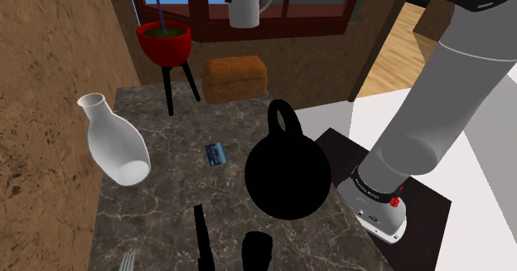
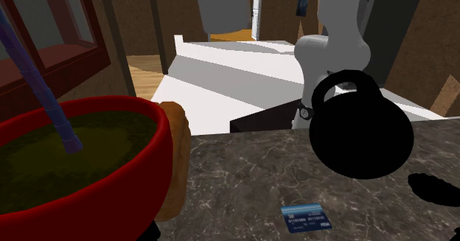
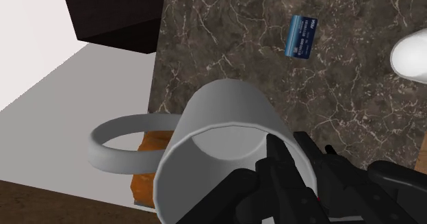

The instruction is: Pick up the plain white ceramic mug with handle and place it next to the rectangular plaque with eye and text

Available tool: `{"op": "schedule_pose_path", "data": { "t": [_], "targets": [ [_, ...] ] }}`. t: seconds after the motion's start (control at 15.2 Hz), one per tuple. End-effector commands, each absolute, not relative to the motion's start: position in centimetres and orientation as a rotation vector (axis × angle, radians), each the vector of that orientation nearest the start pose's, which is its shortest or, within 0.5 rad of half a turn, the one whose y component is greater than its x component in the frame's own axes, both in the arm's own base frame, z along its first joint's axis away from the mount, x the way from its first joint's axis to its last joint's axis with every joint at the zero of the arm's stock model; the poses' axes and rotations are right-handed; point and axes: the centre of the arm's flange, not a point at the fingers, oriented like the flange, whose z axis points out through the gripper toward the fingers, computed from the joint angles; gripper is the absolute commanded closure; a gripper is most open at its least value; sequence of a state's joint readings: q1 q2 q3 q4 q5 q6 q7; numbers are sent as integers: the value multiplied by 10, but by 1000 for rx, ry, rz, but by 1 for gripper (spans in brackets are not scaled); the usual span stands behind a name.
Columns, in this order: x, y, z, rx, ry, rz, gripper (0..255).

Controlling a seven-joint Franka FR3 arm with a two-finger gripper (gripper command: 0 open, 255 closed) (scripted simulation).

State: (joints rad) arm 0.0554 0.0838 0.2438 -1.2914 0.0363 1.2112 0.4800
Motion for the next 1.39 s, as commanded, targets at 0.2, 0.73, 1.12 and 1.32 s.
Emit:
{"op": "schedule_pose_path", "data": {
  "t": [0.2, 0.73, 1.12, 1.32],
  "targets": [
    [515, 156, 706, -3129, 267, 269, 255],
    [454, 181, 718, -3129, 267, 269, 255],
    [380, 210, 718, -3129, 267, 269, 255],
    [344, 225, 718, -3129, 267, 269, 255]
  ]
}}
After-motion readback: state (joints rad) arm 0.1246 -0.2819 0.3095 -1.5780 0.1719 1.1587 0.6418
